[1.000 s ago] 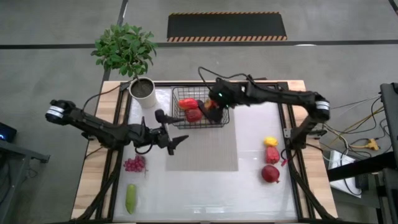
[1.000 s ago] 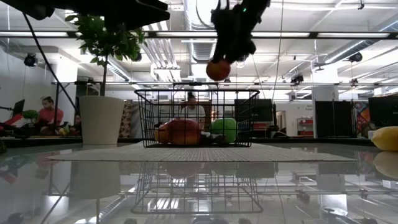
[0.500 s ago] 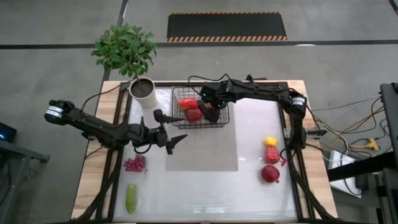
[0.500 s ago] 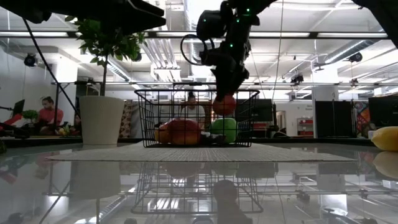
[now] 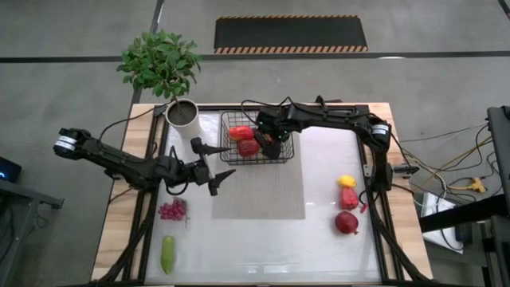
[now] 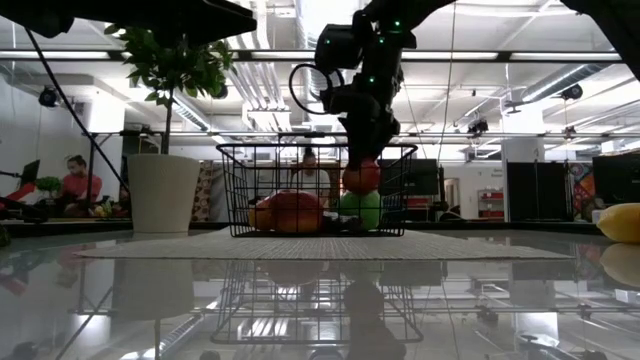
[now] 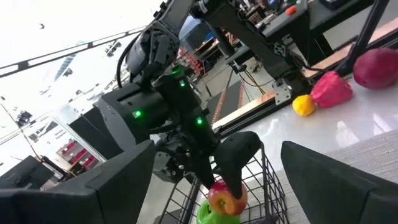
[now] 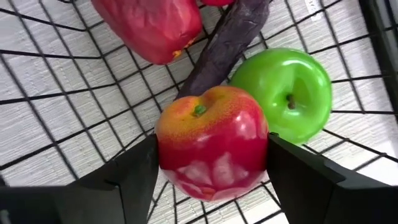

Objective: Build produce basket
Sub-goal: Put the red apple into the wire basket

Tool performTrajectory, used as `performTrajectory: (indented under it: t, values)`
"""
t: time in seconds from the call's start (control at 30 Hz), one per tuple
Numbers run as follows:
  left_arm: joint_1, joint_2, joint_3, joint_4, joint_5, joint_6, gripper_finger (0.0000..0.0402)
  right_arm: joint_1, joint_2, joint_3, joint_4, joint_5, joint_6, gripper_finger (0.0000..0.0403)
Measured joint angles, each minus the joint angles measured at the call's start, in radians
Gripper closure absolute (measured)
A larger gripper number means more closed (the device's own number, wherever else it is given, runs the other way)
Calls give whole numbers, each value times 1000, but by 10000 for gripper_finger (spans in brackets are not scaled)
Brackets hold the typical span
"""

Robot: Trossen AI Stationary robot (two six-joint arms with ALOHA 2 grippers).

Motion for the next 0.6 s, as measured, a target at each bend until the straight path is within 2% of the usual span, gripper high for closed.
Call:
performTrajectory:
  t: [0.2,0.6]
  values:
    - [0,1,0,-1,0,0,71,0,0,-8,-4,-7,31,141]
    - [0,1,0,-1,0,0,71,0,0,-12,-24,-8,43,102]
